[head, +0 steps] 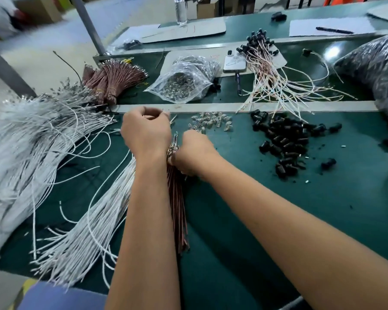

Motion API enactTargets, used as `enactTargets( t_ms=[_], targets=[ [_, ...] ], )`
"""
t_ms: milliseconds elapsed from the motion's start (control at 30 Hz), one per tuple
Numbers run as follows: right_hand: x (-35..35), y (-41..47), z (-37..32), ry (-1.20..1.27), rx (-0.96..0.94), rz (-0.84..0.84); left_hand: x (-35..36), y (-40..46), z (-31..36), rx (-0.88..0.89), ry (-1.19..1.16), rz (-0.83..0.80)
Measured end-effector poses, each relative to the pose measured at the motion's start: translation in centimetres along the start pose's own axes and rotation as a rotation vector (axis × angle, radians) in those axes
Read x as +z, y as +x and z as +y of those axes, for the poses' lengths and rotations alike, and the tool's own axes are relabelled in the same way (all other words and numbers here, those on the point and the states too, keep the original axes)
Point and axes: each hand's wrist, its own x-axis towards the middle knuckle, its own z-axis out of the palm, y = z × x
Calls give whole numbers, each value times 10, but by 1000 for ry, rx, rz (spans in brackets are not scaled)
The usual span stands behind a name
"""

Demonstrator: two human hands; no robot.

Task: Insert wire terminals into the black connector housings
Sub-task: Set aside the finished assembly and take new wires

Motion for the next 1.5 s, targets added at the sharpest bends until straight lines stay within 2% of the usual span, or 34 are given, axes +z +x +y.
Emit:
enactTargets(
  t_ms=[133,300,467,567,633,700,833,900,1100,1200,1267,1333,1400,1500],
  targets=[
    [-6,2,10,322,98,-54,-2,-4,7,5,-79,2],
    [-28,3,18,609,111,-122,0,-5,11,19,-89,-5],
    [-20,-1,18,576,53,-199,2,-6,12,16,-76,-4],
    [-19,-2,15,701,82,-244,1,-7,13,3,-73,-4],
    [-25,-1,14,797,99,-210,-2,-7,13,0,-61,-27],
    [-38,2,16,888,73,-97,-5,-10,16,-22,-65,-144],
    [-82,6,33,1090,-19,215,-7,-30,33,-214,-253,-660],
    [-105,6,44,1169,-42,315,-1,-40,42,-231,-293,-780],
    [-152,-6,82,1182,-83,499,37,-68,58,-209,-419,-858],
    [-156,-21,103,988,-33,492,61,-81,62,-286,-607,-793],
    [-149,-33,120,736,30,405,77,-89,62,-341,-722,-697],
    [-138,-47,133,609,60,231,91,-96,59,-357,-776,-643],
    [-130,-58,140,628,52,107,101,-104,55,-363,-782,-609],
    [-122,-64,143,812,41,76,110,-115,47,-307,-759,-583]
  ],
)
